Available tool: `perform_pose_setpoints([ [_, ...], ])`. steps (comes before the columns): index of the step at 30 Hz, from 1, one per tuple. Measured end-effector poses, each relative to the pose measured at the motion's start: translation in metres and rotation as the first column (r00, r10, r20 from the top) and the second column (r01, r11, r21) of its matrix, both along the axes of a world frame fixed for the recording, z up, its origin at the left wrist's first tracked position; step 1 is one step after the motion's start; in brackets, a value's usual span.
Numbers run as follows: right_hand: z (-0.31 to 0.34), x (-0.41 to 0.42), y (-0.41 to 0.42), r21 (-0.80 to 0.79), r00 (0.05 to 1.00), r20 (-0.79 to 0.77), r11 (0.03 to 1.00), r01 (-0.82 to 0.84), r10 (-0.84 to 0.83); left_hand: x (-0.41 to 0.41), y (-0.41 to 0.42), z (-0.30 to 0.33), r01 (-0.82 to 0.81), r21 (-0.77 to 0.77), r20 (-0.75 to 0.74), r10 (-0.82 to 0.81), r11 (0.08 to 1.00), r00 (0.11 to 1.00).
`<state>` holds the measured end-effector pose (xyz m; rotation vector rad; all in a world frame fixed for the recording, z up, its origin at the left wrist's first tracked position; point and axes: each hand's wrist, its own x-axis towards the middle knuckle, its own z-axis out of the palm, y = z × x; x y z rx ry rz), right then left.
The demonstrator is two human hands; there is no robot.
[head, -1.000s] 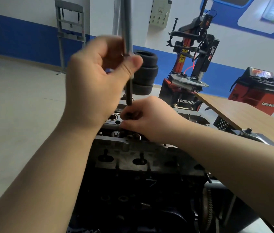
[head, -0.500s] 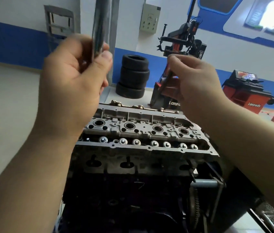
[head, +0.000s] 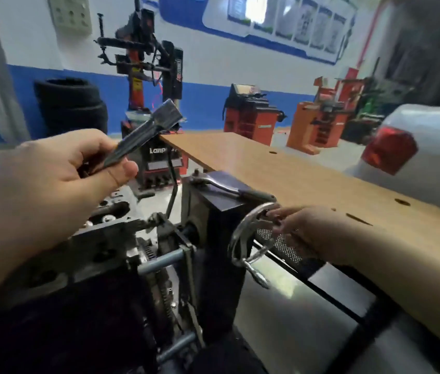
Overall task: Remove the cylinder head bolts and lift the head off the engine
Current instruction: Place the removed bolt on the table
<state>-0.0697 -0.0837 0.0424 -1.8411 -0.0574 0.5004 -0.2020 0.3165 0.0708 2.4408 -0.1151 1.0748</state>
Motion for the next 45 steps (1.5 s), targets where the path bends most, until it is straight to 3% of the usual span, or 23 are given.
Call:
perform_pose_setpoints([
  [3, -0.031, 0.007, -0.075, -0.261, 0.997, 0.058, 0.965, -0.039, 0.056, 0.059, -0.020, -0.013, 0.079, 0.041, -0.126, -0.073, 0.996, 0.989],
  [7, -0.057, 0.035, -0.154, -0.498, 0.867, 0.498, 0.830, 0.250, 0.037, 0.132, -0.023, -0.040, 0.093, 0.074, -0.180, -0.079, 0.993, 0.981],
  [9, -0.063, 0.058, -0.186, -0.520, 0.801, 0.599, 0.765, 0.379, 0.010, 0.146, -0.040, -0.053, 0.099, 0.083, -0.213, -0.079, 0.992, 0.974],
  [12, -0.078, 0.085, -0.221, -0.533, 0.756, 0.653, 0.685, 0.497, -0.040, 0.144, -0.093, -0.053, 0.096, 0.080, -0.307, -0.067, 0.992, 0.949],
  [15, -0.101, 0.098, -0.239, -0.569, 0.744, 0.667, 0.659, 0.492, 0.020, 0.122, -0.147, -0.050, 0.112, 0.065, -0.338, -0.084, 0.992, 0.938],
  [18, -0.112, 0.108, -0.245, -0.561, 0.711, 0.699, 0.671, 0.484, 0.072, 0.111, -0.165, -0.051, 0.139, 0.031, -0.301, -0.123, 0.990, 0.946],
  [23, -0.115, 0.121, -0.244, -0.592, 0.673, 0.729, 0.609, 0.528, 0.125, 0.114, -0.173, -0.061, 0.118, 0.006, -0.330, -0.109, 0.993, 0.938],
  [25, -0.114, 0.122, -0.235, -0.563, 0.616, 0.775, 0.593, 0.576, 0.138, 0.113, -0.173, -0.060, 0.115, -0.002, -0.351, -0.108, 0.993, 0.930],
  [28, -0.098, 0.125, -0.194, -0.422, 0.514, 0.852, 0.710, 0.563, 0.099, 0.110, -0.166, -0.057, 0.100, -0.029, -0.377, -0.104, 0.995, 0.920],
  [31, -0.069, 0.127, -0.122, -0.294, 0.462, 0.884, 0.854, 0.429, 0.073, 0.109, -0.157, -0.052, 0.082, -0.084, -0.378, -0.108, 0.993, 0.919],
  [34, -0.038, 0.131, -0.032, -0.302, 0.449, 0.877, 0.925, 0.232, 0.173, 0.106, -0.151, -0.045, 0.051, -0.106, -0.322, -0.083, 0.993, 0.943],
  [36, -0.023, 0.140, 0.027, -0.438, 0.500, 0.809, 0.885, 0.158, 0.311, 0.104, -0.149, -0.038, 0.030, -0.111, -0.302, -0.062, 0.993, 0.951],
  [39, -0.022, 0.154, 0.095, -0.655, 0.649, 0.602, 0.752, 0.067, 0.466, 0.097, -0.149, -0.032, 0.021, -0.135, -0.301, -0.061, 0.991, 0.952],
  [41, -0.031, 0.162, 0.117, -0.751, 0.691, 0.498, 0.659, 0.041, 0.525, 0.093, -0.145, -0.029, 0.013, -0.129, -0.307, -0.052, 0.992, 0.950],
  [43, -0.037, 0.165, 0.127, -0.815, 0.657, 0.476, 0.574, 0.079, 0.585, 0.086, -0.141, -0.025, 0.004, -0.123, -0.309, -0.043, 0.992, 0.950],
  [45, -0.039, 0.168, 0.131, -0.812, 0.599, 0.516, 0.573, 0.112, 0.613, 0.078, -0.135, -0.021, -0.007, -0.124, -0.311, -0.032, 0.992, 0.950],
])
